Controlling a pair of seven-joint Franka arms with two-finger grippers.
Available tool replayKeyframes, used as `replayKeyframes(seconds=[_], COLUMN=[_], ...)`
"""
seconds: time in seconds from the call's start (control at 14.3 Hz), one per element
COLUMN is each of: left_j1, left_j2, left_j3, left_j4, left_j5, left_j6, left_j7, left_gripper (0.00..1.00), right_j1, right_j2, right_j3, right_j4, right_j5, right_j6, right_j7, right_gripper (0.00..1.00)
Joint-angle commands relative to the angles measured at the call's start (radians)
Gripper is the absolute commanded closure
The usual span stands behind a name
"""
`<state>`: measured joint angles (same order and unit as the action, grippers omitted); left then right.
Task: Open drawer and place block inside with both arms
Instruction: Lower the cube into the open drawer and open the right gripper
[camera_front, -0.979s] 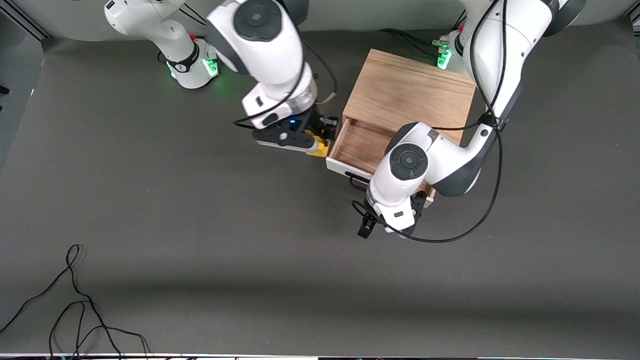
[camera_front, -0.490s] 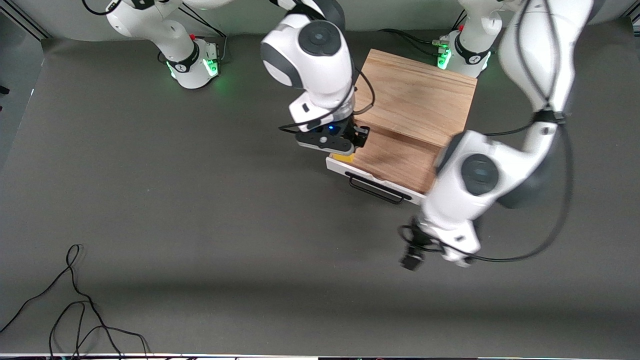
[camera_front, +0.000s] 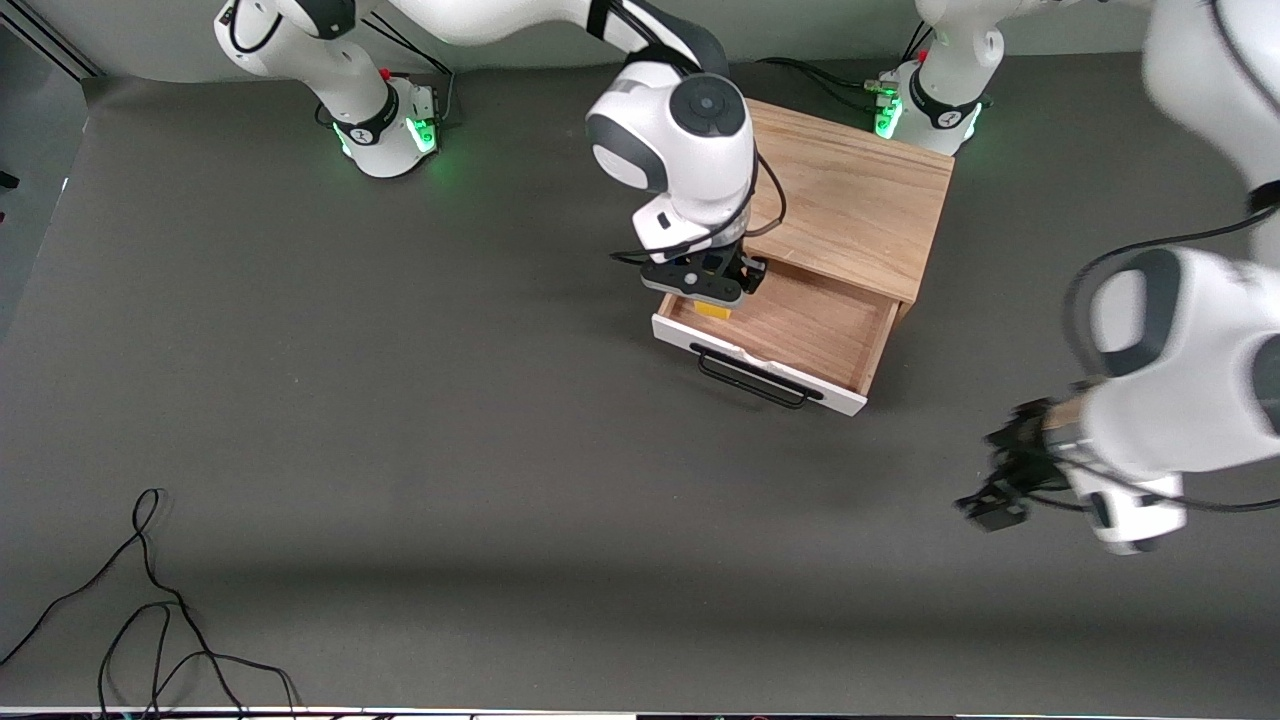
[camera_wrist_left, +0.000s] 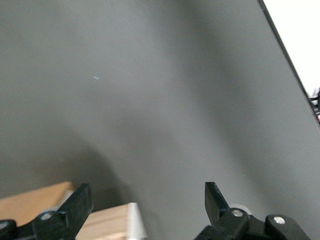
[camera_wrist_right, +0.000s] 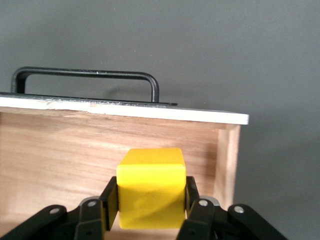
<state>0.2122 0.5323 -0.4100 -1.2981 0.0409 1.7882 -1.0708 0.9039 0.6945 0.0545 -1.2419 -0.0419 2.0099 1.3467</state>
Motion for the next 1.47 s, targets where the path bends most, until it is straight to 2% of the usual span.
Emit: replayKeyframes(seconds=[0.0, 0.21, 0.42, 0.56, 0.63, 0.7, 0.91, 0.98, 1.19, 1.33, 1.4], left_j1=[0.079, 0.163, 0.24, 0.248, 0.248, 0.245, 0.21, 0.158, -0.083, -0.177, -0.183], left_j2=[-0.086, -0.188, -0.322, -0.409, -0.448, -0.484, -0.505, -0.503, -0.503, -0.505, -0.5], left_j3=[-0.004, -0.003, -0.001, 0.005, 0.005, 0.005, 0.003, 0.025, 0.253, 0.342, 0.349], left_j4=[-0.039, -0.105, -0.225, -0.291, -0.318, -0.342, -0.331, -0.313, -0.284, -0.273, -0.251], left_j5=[-0.038, -0.052, -0.062, -0.062, -0.062, -0.062, -0.061, -0.059, -0.052, -0.049, -0.046], left_j6=[-0.117, -0.199, -0.202, -0.194, -0.191, -0.191, -0.199, -0.198, -0.208, -0.208, -0.21], left_j7=[0.232, 0.521, 0.749, 0.842, 0.86, 0.865, 0.876, 0.9, 1.046, 1.069, 1.069], left_gripper=[0.0, 0.0, 0.0, 0.0, 0.0, 0.0, 0.0, 0.0, 0.0, 0.0, 0.0], right_j1=[0.01, 0.029, 0.036, 0.038, 0.038, 0.038, 0.046, 0.044, -0.009, -0.075, -0.136], right_j2=[0.042, 0.06, 0.08, 0.085, 0.086, 0.085, 0.068, 0.054, -0.031, -0.102, -0.143], right_j3=[-0.01, -0.012, -0.012, -0.01, -0.01, -0.01, -0.016, -0.019, -0.025, -0.024, -0.022], right_j4=[0.038, 0.039, 0.042, 0.042, 0.048, 0.047, 0.053, 0.065, 0.101, 0.079, 0.056], right_j5=[-0.016, -0.018, -0.018, -0.016, -0.016, -0.019, -0.022, -0.021, -0.015, -0.006, 0.002], right_j6=[0.015, 0.041, 0.049, 0.059, 0.059, 0.059, 0.055, 0.043, -0.063, -0.082, -0.127], right_j7=[0.037, 0.045, 0.063, 0.078, 0.084, 0.089, 0.086, 0.08, -0.044, -0.194, -0.272], right_gripper=[0.96, 0.85, 0.83, 0.72, 0.53, 0.02, 0.0, 0.0, 0.0, 0.0, 0.0])
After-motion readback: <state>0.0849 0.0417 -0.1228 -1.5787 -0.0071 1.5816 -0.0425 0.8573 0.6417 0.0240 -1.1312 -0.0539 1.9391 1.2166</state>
